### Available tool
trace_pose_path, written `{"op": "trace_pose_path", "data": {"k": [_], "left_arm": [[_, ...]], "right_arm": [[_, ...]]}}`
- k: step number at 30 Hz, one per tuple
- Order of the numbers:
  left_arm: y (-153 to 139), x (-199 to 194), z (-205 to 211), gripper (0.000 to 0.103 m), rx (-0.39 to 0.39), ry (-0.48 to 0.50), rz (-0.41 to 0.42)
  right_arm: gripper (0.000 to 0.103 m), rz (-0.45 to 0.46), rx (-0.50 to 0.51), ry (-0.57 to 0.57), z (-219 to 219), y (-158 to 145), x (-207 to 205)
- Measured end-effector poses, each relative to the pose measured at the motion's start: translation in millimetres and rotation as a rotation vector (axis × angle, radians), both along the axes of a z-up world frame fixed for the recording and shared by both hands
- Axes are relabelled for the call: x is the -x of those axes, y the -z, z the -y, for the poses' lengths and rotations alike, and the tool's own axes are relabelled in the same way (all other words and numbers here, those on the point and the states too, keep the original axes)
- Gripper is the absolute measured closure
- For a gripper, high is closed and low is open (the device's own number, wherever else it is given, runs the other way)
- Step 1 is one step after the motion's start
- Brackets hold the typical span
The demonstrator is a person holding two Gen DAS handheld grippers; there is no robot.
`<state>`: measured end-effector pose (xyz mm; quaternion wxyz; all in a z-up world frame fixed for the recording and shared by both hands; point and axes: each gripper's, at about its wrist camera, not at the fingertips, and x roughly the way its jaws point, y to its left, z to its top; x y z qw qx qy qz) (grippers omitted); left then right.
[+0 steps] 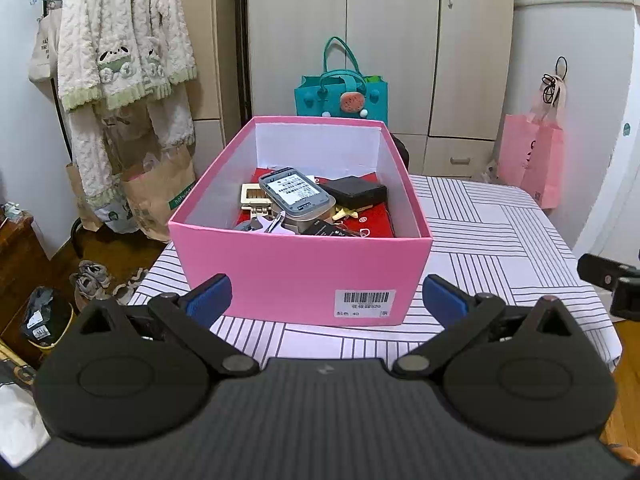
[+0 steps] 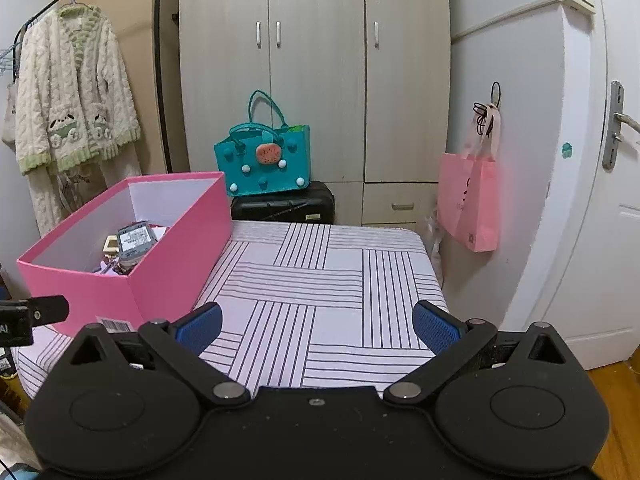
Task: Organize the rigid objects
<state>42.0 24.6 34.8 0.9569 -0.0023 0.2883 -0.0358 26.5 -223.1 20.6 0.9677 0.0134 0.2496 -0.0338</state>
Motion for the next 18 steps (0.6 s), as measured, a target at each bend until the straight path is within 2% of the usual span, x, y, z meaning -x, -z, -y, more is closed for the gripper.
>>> {"op": "trace_pose_path", "data": {"k": [18], "left_arm": [[6.2, 1.2, 1.7, 0.0, 0.004, -0.016, 0.0]], "right_arm": [[0.0, 0.007, 0.007, -0.018, 1.2, 7.2, 0.6]]}}
